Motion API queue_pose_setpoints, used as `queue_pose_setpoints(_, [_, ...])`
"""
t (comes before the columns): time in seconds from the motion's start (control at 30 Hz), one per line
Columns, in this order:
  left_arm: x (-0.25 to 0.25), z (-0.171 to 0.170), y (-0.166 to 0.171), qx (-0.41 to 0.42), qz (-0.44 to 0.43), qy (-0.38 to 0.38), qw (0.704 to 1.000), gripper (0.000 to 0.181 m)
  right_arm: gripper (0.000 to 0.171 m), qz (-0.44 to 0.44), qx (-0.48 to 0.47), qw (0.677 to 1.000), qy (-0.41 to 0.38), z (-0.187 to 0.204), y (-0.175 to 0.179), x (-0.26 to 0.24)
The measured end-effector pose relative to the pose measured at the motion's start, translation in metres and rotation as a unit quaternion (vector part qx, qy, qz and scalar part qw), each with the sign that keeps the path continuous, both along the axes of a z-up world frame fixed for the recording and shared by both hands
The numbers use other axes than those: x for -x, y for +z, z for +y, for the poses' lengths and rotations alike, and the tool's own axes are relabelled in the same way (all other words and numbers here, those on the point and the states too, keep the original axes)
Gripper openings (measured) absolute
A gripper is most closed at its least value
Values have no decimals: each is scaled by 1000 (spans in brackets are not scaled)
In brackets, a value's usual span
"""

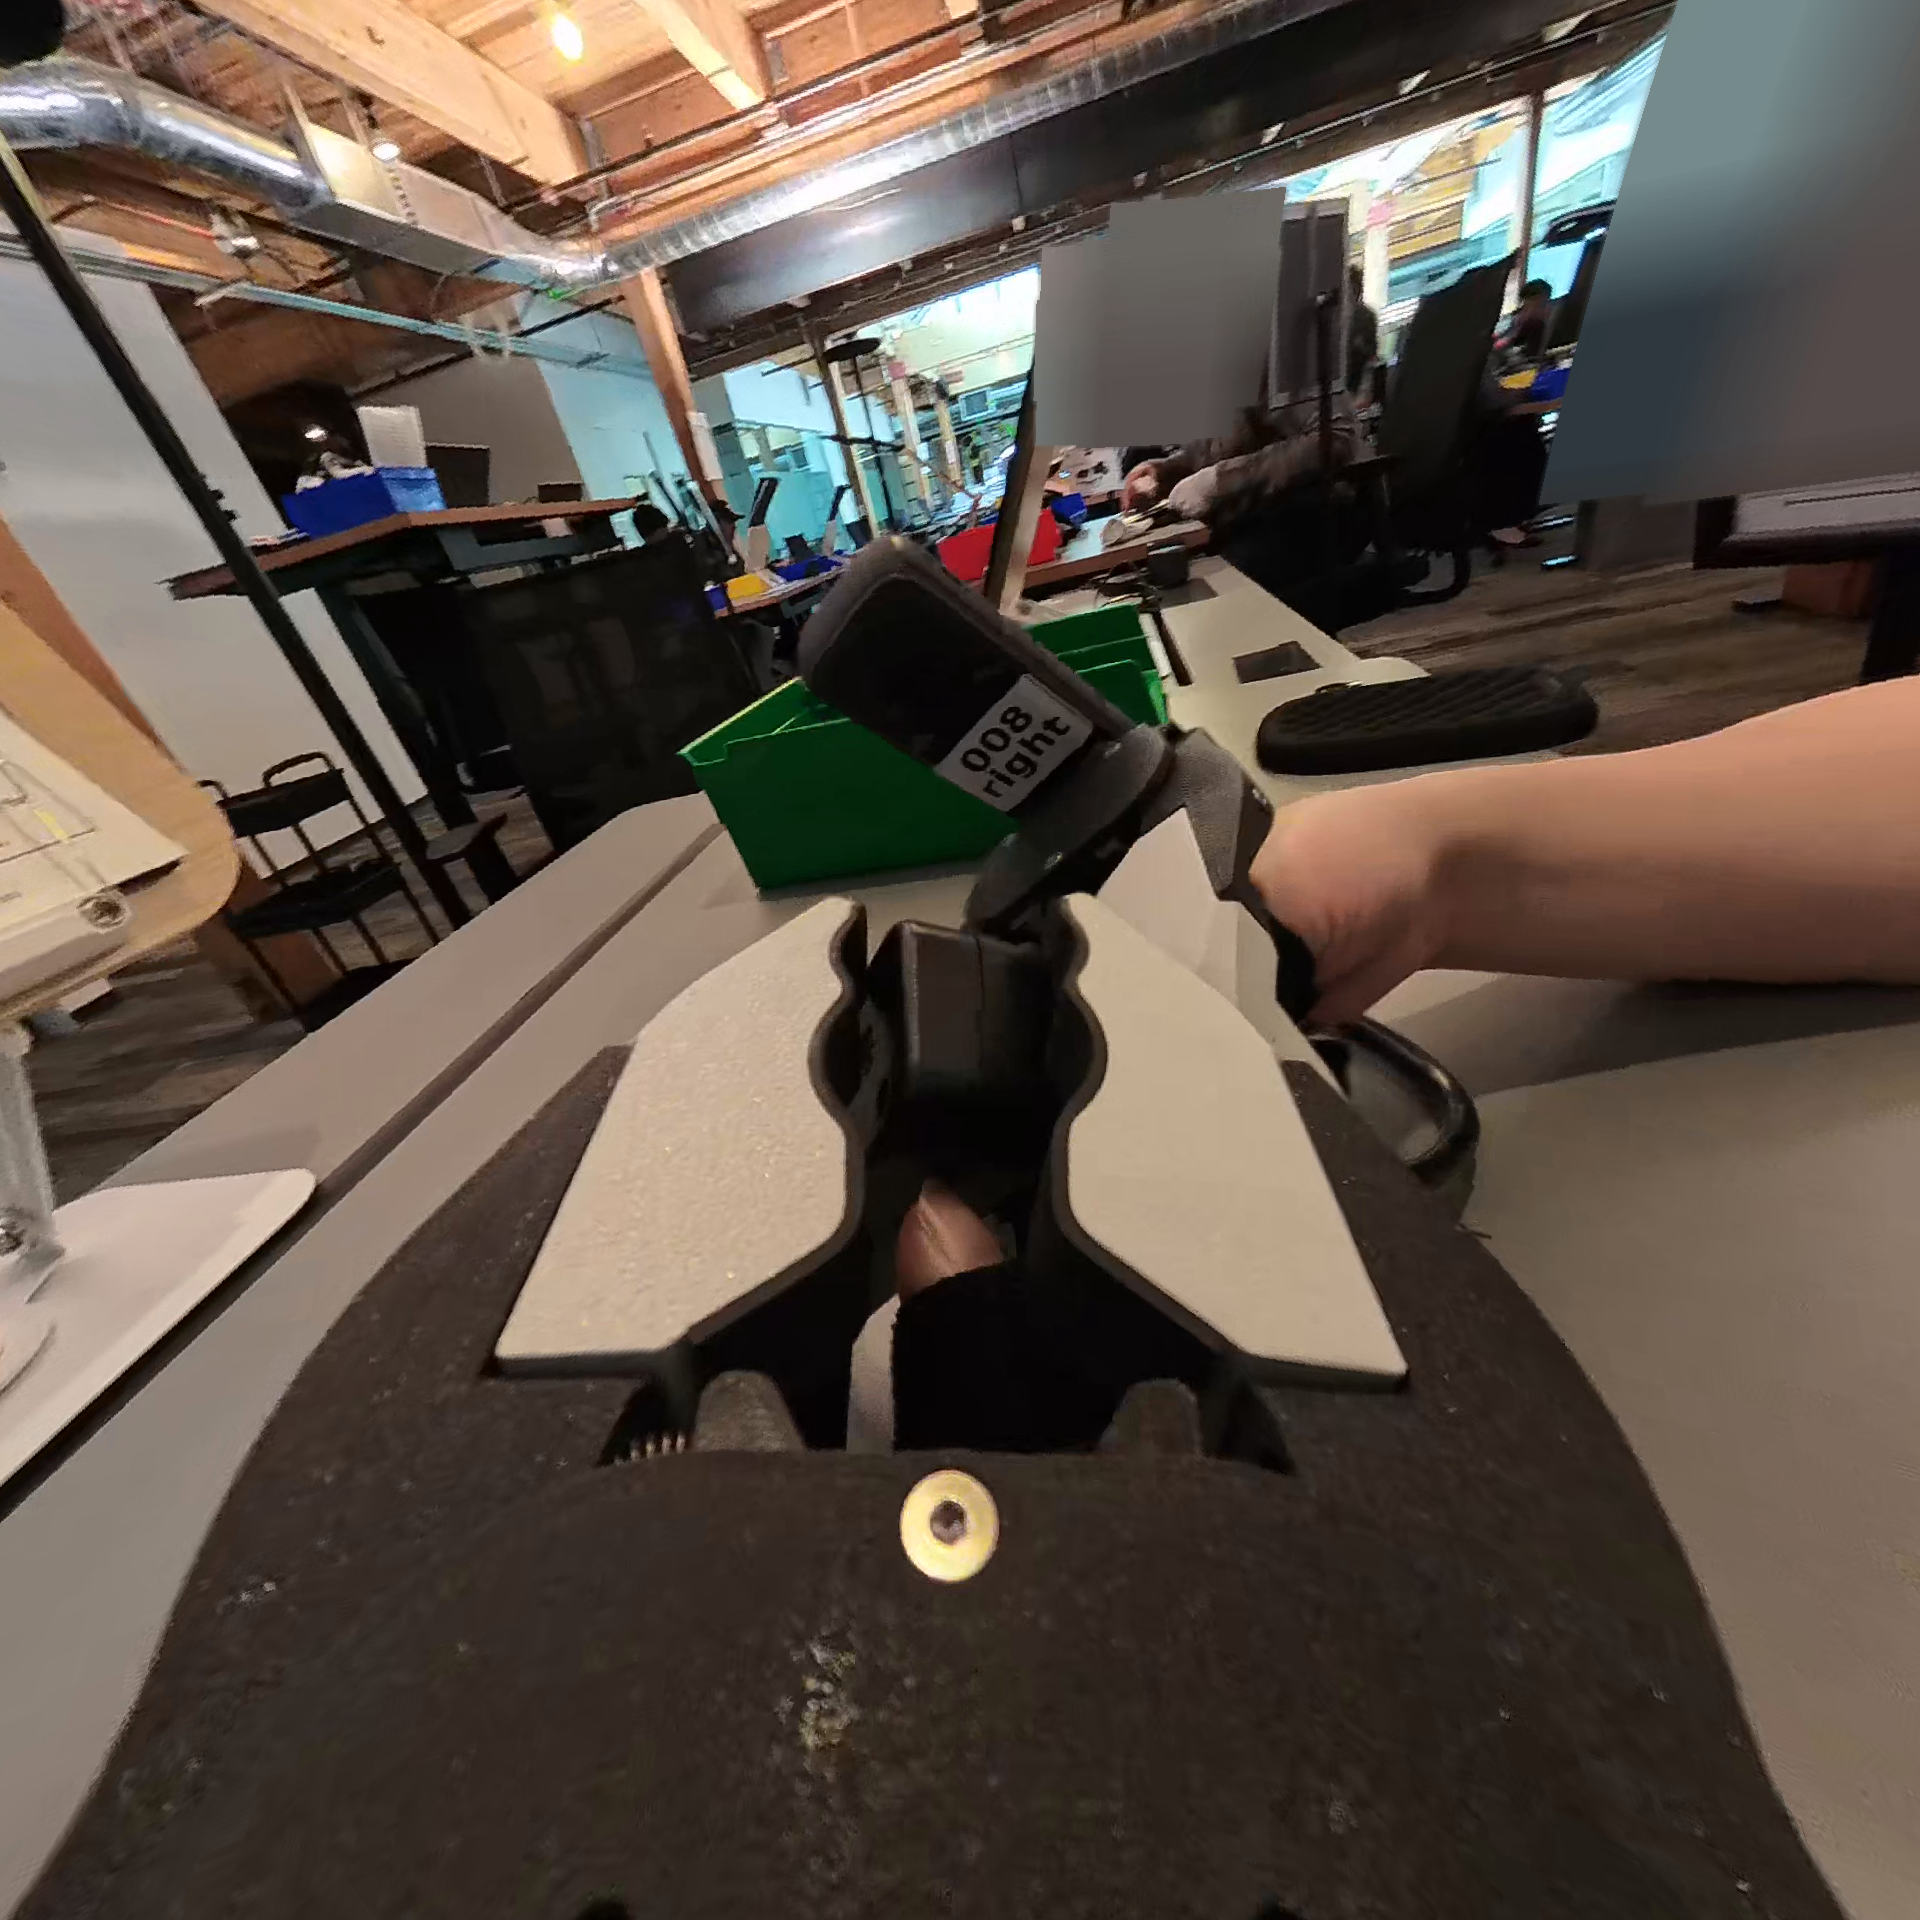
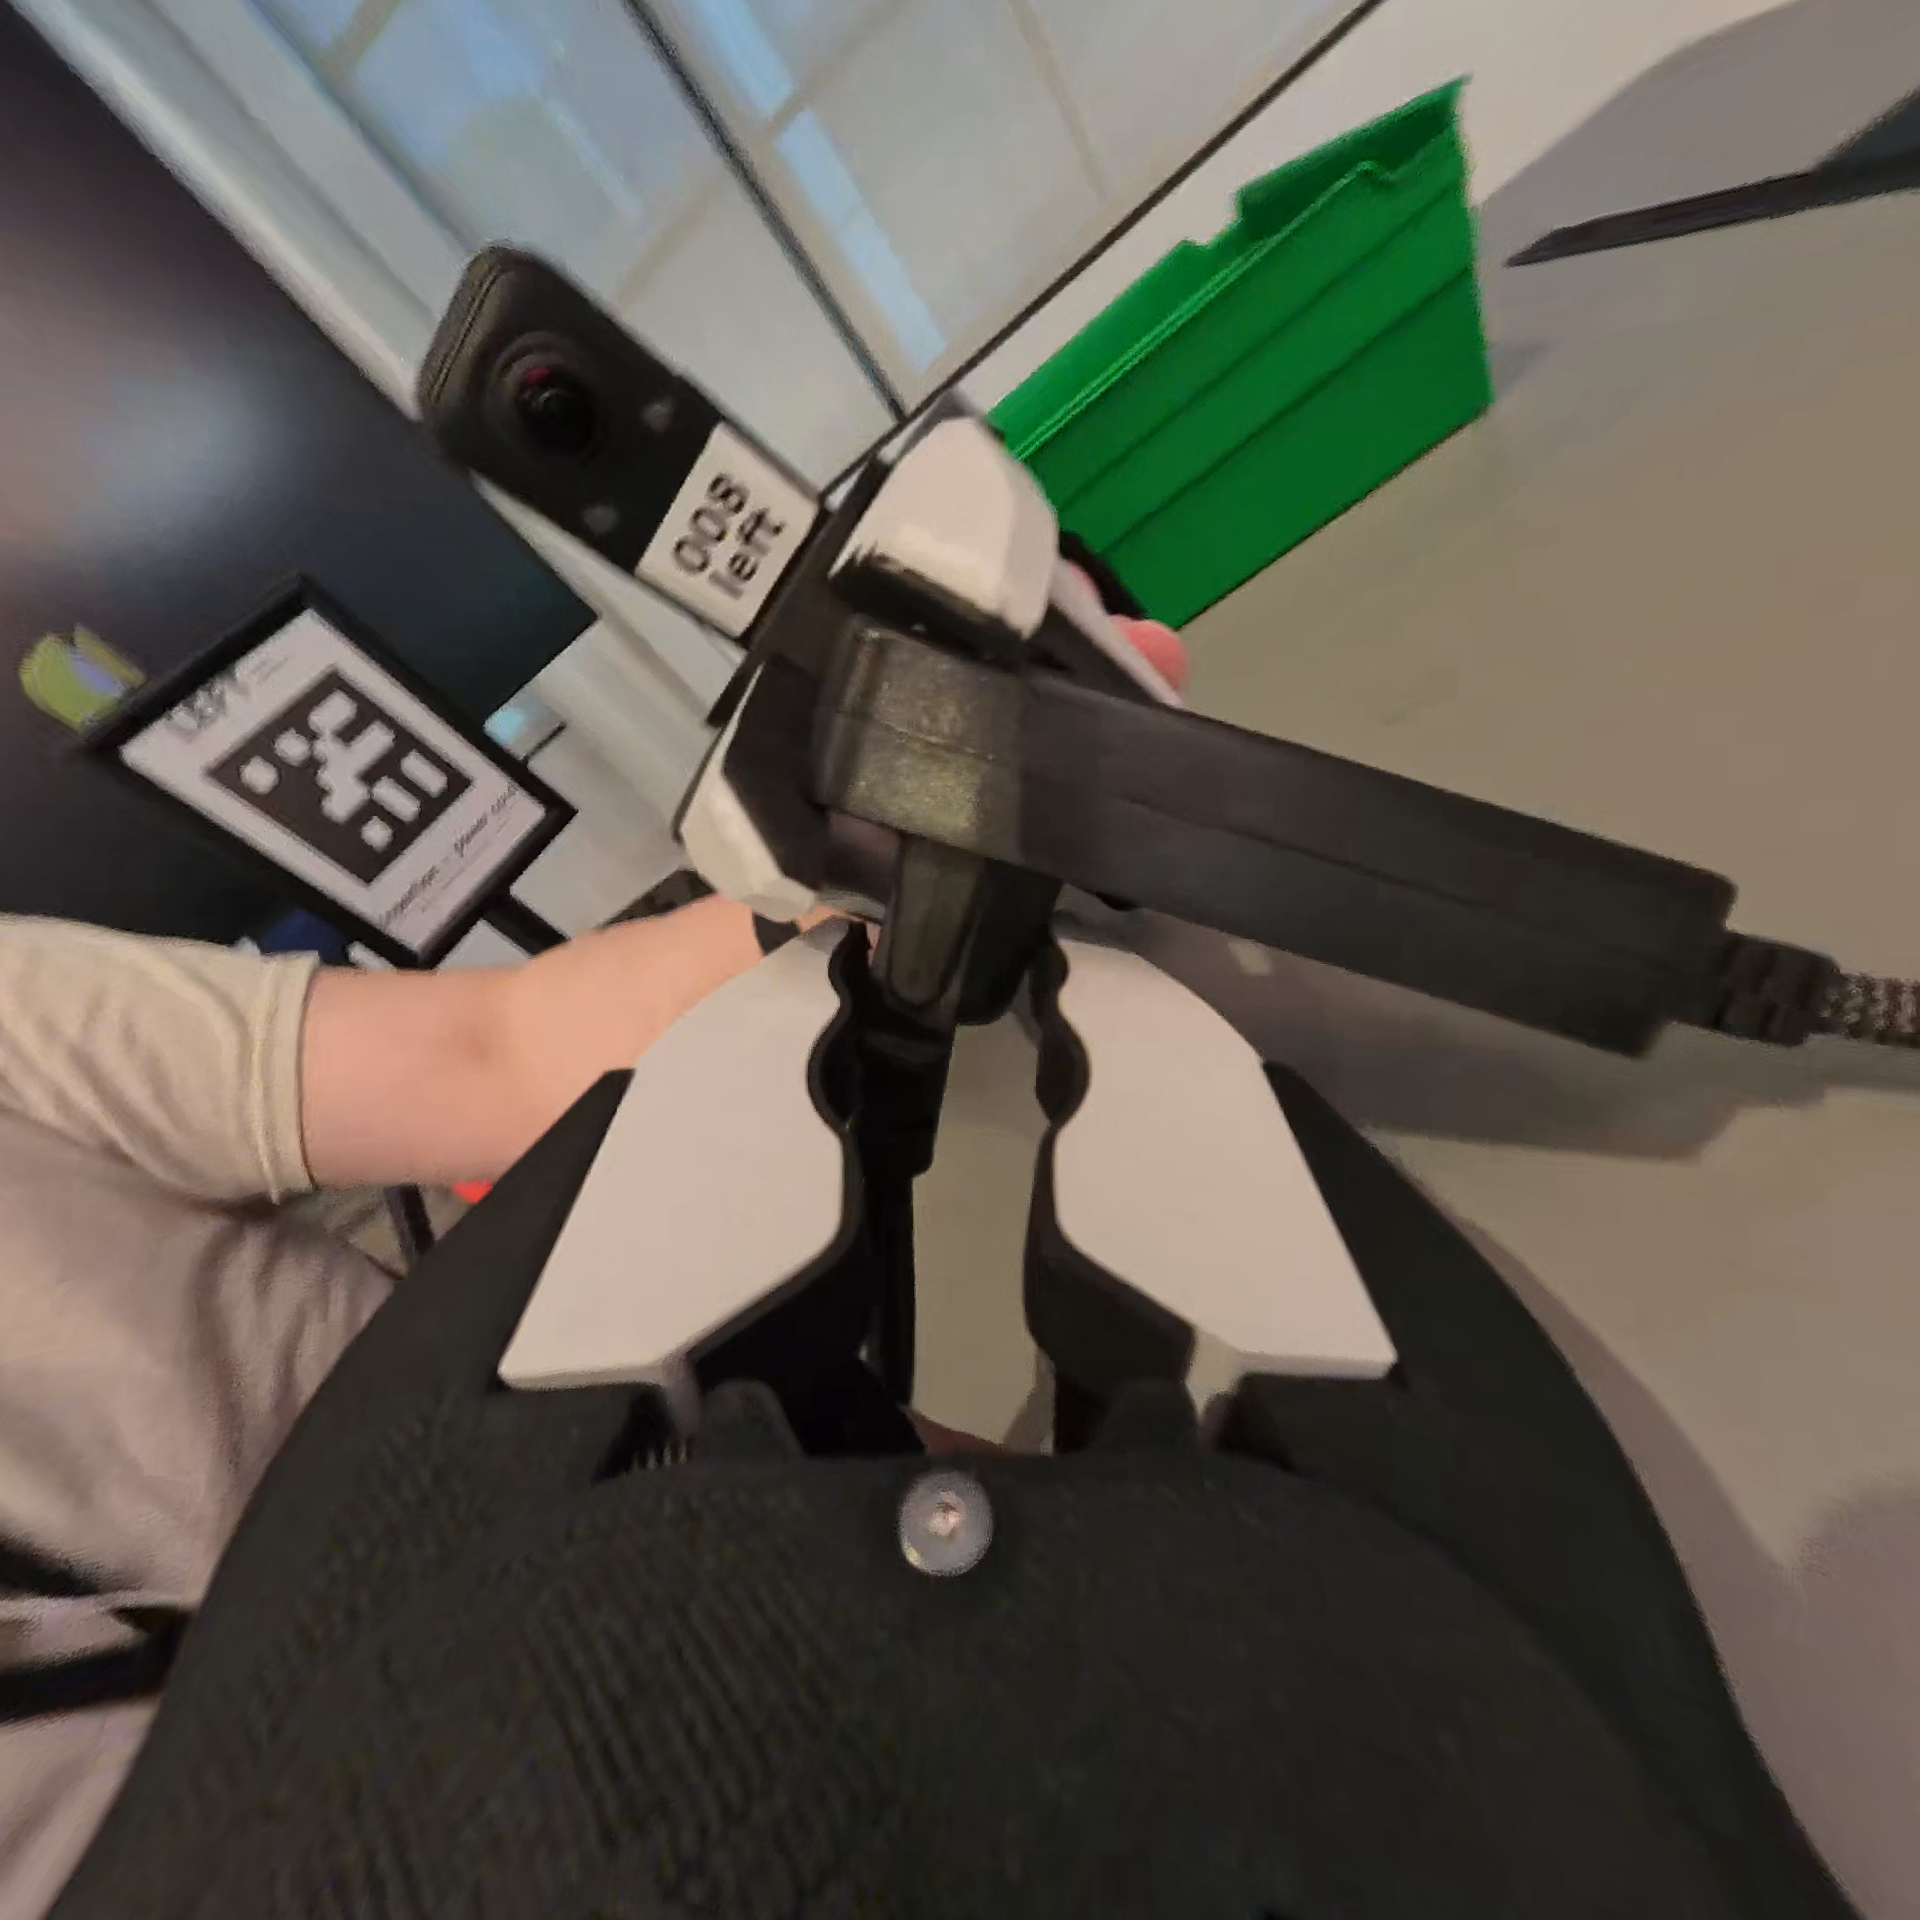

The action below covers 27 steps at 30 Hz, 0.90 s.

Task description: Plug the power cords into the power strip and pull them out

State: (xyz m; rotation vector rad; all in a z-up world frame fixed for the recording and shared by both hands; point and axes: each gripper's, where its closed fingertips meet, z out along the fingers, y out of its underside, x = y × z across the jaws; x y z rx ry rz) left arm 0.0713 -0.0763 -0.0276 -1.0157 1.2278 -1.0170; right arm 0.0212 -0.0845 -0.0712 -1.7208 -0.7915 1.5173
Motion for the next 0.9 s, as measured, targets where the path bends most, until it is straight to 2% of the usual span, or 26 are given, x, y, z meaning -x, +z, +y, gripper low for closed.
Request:
queue_pose_setpoints(0.2, [3,-17,5,-13,8,-57,998,34,32,-32,-95,994,38,-15,1,3])
queue_pose_setpoints(0.37, [0,-10,3,50,1,-58,997,47,33,-107,-233,966,-12,-5,-2,-2])
queue_pose_setpoints(0.53, [3,-10,9,101,-27,-92,990,58,36,-137,-306,941,-49,-3,3,-2])
queue_pose_setpoints(0.67, [3,-9,15,132,-50,-106,984,61,38,-152,-344,924,-71,-3,8,-3])
queue_pose_setpoints(0.9, [4,-9,19,190,-77,-142,969,62,41,-158,-364,913,-90,-3,13,-3])
